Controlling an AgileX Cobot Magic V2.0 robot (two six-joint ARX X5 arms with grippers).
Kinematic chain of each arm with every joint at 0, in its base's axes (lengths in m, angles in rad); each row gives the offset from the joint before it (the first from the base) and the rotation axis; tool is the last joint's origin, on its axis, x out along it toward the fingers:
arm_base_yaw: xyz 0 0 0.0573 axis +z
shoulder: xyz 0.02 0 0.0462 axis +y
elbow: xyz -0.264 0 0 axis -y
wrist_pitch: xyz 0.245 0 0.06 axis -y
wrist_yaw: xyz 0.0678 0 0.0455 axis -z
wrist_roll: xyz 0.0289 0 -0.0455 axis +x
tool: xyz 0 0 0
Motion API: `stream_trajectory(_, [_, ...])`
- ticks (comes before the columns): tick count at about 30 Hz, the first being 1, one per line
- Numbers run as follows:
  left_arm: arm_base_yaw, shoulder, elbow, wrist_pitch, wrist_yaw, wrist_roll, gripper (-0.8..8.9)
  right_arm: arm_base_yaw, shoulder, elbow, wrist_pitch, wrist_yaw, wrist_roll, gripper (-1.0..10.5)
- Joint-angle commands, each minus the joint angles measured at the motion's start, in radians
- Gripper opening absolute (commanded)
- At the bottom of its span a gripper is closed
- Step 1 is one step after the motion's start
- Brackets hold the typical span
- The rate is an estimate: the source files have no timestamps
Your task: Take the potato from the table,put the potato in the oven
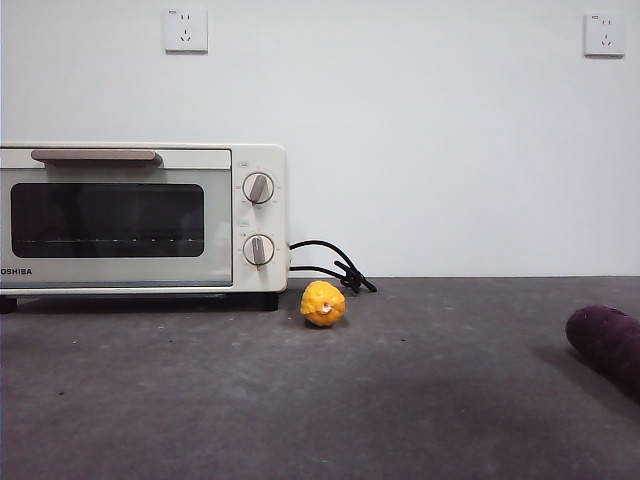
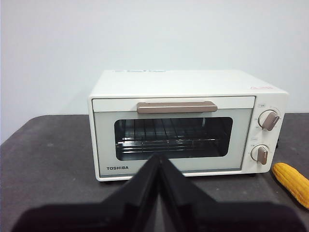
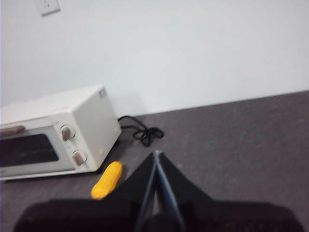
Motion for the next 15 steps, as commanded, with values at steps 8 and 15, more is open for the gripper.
stream_trajectory(8, [-0.003, 0.243, 0.133, -0.002, 0.197, -0.116, -0.05, -0.001, 0.212, 0.198, -0.134, -0.077, 0.01, 0.0])
stream_trajectory(15, [-0.003, 0.467, 0.29, -0.083, 0.306, -0.243, -0.05, -0.001, 0.346, 0.339, -0.153, -0.098, 0.01, 0.0])
